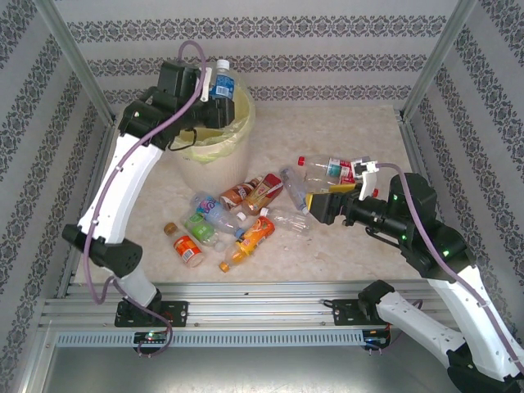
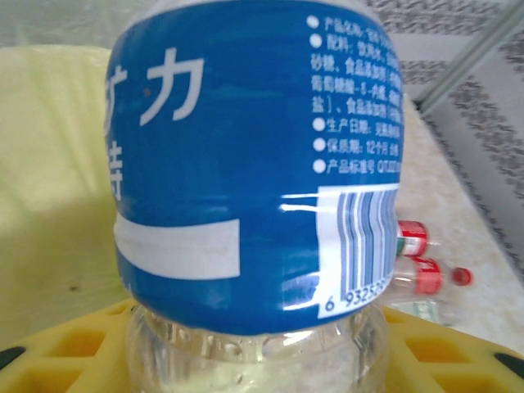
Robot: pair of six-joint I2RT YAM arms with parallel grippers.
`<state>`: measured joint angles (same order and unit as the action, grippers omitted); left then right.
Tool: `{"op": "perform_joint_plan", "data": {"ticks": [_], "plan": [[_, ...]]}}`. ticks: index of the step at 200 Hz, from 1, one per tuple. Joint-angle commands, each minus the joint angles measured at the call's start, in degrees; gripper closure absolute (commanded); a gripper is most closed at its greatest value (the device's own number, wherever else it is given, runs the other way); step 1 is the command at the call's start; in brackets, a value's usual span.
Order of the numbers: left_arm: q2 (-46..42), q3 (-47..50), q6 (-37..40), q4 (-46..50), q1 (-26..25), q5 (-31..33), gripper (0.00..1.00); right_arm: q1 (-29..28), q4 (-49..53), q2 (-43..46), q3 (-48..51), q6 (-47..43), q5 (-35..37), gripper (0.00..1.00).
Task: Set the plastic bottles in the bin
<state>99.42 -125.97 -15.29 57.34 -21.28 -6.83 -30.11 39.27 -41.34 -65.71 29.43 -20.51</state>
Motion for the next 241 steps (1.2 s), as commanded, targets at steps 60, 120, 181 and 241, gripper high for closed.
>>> {"op": "perform_joint_plan", "data": {"ticks": [60,120,181,241], "plan": [[12.3,-10.8,7.8,11.4,4.0,-2.9,0.43,0.6,1.5,2.4,3.0,-0.3,3.6,0.02],[17.0,-10.5,9.6,14.1,4.3,-3.7,0.41,0.7,1.7,3.2,4.4,1.4,4.5,0.02],[18.2,-9.4,8.4,15.1,4.4,-5.8,0.26,0.8,2.6,3.7,4.9,1.6,5.2,0.02],[16.7,-11.0,6.3,15.4,4.6,-6.1,0.06,0.9,3.1,3.2,5.0,1.2,5.3,0.02]]}}
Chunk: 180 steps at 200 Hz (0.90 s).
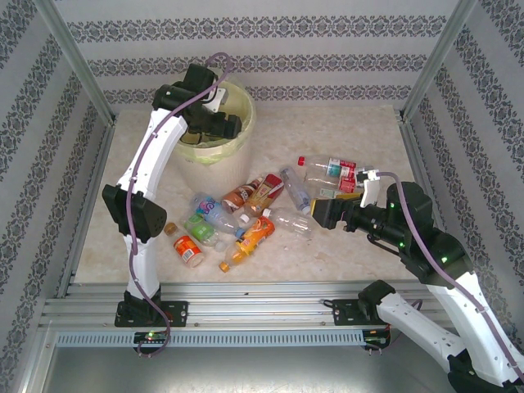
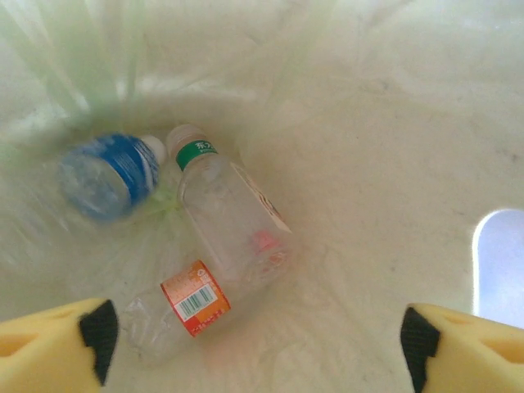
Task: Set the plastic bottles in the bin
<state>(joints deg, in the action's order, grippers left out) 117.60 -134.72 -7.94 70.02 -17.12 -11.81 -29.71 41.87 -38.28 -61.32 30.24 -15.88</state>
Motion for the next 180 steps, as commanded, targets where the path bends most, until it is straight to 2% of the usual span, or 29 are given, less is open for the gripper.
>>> {"op": "perform_joint_plan", "data": {"ticks": [1,66,114,134,180], "plan": [[-1.6,-2.3,-1.1,2.7,0.4,-1.0,0.06,0.5,0.4,0.1,0.6,0.4,0.7,0.02],[-6.9,-4.5,-3.2,3.1,0.8,4.6,0.03,0.6,-0.8,0.2,1.0,1.0,-0.5,0.02],[-14.7,0.2,-8.2,4.6,0.8,9.5,0.0,0.6,-1.9,0.3,1.6,1.8,-1.9,0.02],[-19.8,5.7,-11.8,6.7,0.8,11.7,0.0,0.6,-2.4,0.5,1.8,2.1,-2.0,0.02],[-38.2,30.7,-19.4,5.7,0.8,15.4,0.0,0.6,-4.2,0.1,3.6,2.5,-3.9,0.02]]}}
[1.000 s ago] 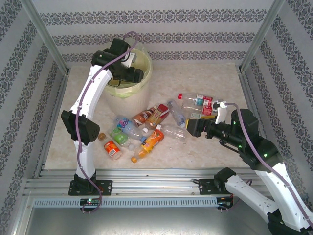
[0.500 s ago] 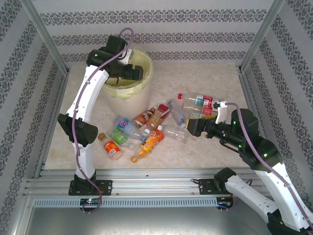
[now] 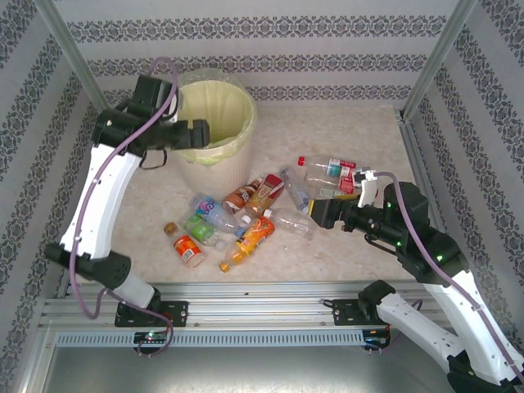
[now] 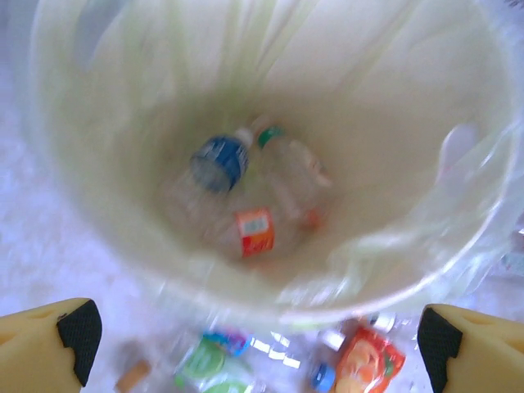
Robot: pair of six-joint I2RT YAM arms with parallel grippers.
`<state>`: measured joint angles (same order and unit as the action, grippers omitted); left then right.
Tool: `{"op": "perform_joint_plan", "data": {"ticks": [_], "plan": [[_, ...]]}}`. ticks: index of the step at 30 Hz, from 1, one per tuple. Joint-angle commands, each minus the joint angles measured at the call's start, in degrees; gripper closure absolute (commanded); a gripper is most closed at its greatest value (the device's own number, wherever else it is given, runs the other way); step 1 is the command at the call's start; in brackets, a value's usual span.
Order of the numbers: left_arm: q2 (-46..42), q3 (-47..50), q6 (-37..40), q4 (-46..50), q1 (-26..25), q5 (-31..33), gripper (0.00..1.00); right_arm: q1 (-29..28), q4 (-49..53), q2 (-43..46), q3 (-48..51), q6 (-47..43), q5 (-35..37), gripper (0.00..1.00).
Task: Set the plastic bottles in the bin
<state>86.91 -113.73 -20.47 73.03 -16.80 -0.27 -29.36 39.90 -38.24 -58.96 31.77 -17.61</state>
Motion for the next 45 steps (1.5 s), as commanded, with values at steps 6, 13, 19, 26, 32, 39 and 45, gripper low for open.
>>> {"op": "perform_joint_plan", "data": {"ticks": [6,13,19,26,32,39,45], "plan": [[-18.2,24.7,-13.6,3.9,0.5,1.7,0.0,0.3,-3.5,-0.6,1.9,1.1,-3.1,0.02],[-28.3,47.1,-22.5,-2.1,0.4,-4.5,0.0,0.2,-5.3,-1.6,2.5,1.5,-4.5,0.02],[-31.3,60.3,-27.9,-9.1,0.4,-5.5,0.02,0.2,-5.7,-1.3,3.5,2.4,-3.3,0.02],[-32.1,72.0,-33.3,-20.3,0.4,-10.7,0.11,0.2,-5.6,-0.8,4.8,3.1,-2.5,0.02],[-32.0,78.3,-35.5,-26.2,0.4,-12.6,0.15,0.2,-6.2,-1.1,5.5,3.6,-1.9,0.02],[-28.5,81.1,-34.6,-30.8,0.5,-13.7,0.18,0.2,-5.7,-1.2,5.6,3.4,-1.8,0.02],[-25.4,82.5,-33.9,-33.5,0.7,-14.1,0.23,0.2,-5.1,-0.9,5.9,3.2,-1.6,0.02]]}}
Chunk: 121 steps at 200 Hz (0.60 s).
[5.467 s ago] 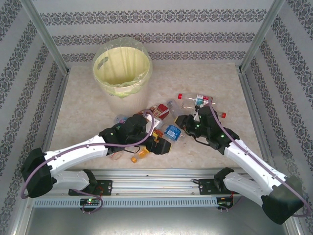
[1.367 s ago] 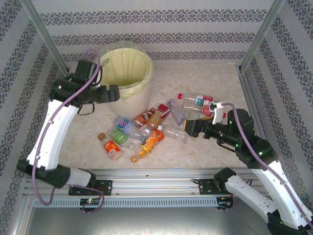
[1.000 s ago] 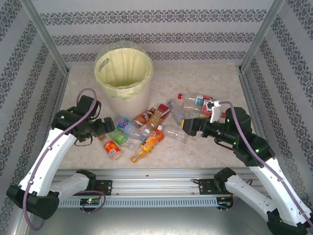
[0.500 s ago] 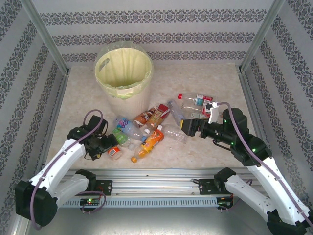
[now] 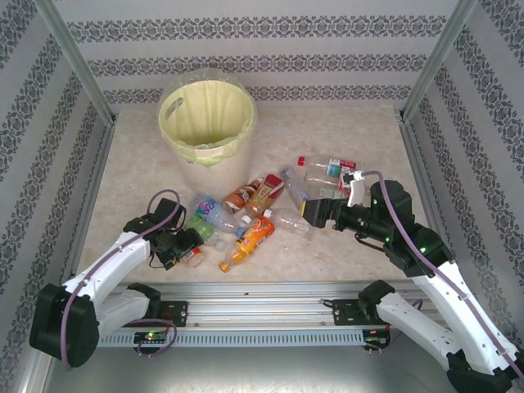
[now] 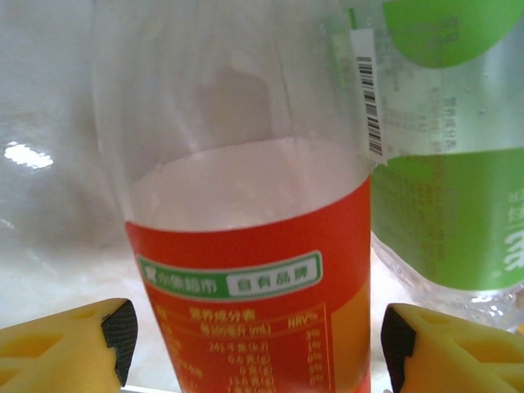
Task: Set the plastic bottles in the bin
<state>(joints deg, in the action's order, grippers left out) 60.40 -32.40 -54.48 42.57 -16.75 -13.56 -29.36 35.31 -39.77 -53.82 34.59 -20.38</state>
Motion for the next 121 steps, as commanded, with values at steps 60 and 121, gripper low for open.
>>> {"op": "perform_joint_plan", "data": {"ticks": [60,121], "plan": [[2.6,0.5,1.9,-3.0,2.2,-0.9,0.41,0.2,0.9,0.4,0.3,-0.5,1.5,0.02],[-2.5,-5.5,7.8,4.8,6.4,-0.5,0.49,0.3,0.1,1.2,0.5,-1.4,0.0,0.02]]}}
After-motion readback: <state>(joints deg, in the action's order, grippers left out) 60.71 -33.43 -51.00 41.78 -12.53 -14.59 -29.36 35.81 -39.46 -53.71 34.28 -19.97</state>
